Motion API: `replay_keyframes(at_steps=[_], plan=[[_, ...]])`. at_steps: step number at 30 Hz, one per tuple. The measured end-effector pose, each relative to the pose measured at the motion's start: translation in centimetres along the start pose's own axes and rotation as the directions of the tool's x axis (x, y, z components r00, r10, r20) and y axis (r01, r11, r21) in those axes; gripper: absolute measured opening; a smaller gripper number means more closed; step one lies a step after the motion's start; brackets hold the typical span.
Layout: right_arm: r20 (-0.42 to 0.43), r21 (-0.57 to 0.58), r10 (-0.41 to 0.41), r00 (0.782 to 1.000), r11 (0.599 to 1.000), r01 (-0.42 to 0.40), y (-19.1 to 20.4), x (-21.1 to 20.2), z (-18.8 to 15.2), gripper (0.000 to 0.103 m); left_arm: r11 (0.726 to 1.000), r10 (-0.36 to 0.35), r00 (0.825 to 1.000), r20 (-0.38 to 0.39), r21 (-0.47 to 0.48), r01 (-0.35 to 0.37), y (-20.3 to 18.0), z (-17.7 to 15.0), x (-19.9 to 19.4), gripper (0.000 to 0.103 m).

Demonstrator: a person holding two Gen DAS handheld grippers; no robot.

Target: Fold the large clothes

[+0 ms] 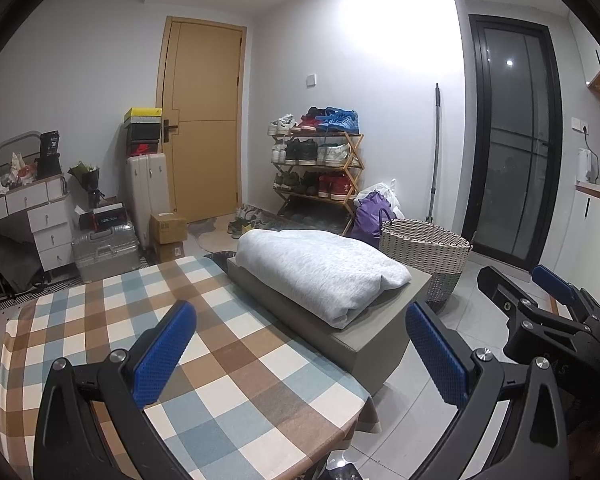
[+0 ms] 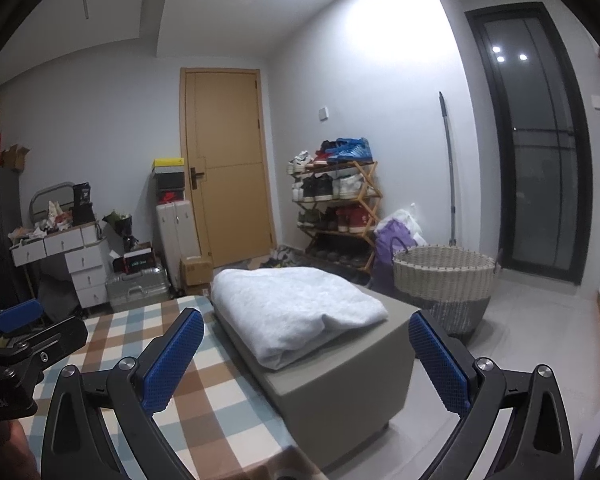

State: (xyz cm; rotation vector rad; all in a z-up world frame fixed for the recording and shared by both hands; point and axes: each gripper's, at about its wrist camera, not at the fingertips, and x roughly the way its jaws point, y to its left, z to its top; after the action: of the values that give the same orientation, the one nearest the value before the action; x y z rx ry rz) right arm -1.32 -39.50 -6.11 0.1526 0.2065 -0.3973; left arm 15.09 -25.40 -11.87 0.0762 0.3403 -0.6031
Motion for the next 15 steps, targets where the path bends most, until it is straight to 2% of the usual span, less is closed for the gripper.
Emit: replay_keyframes(at_steps=[15], plan=[[0.005, -0.005, 0.011, 1.000, 1.000, -0.011, 0.32, -0.16, -0.04, 0.103, 1.000, 0.001, 1.000, 0.000, 0.005, -0.001, -0.26, -0.10, 0.01, 0.102]])
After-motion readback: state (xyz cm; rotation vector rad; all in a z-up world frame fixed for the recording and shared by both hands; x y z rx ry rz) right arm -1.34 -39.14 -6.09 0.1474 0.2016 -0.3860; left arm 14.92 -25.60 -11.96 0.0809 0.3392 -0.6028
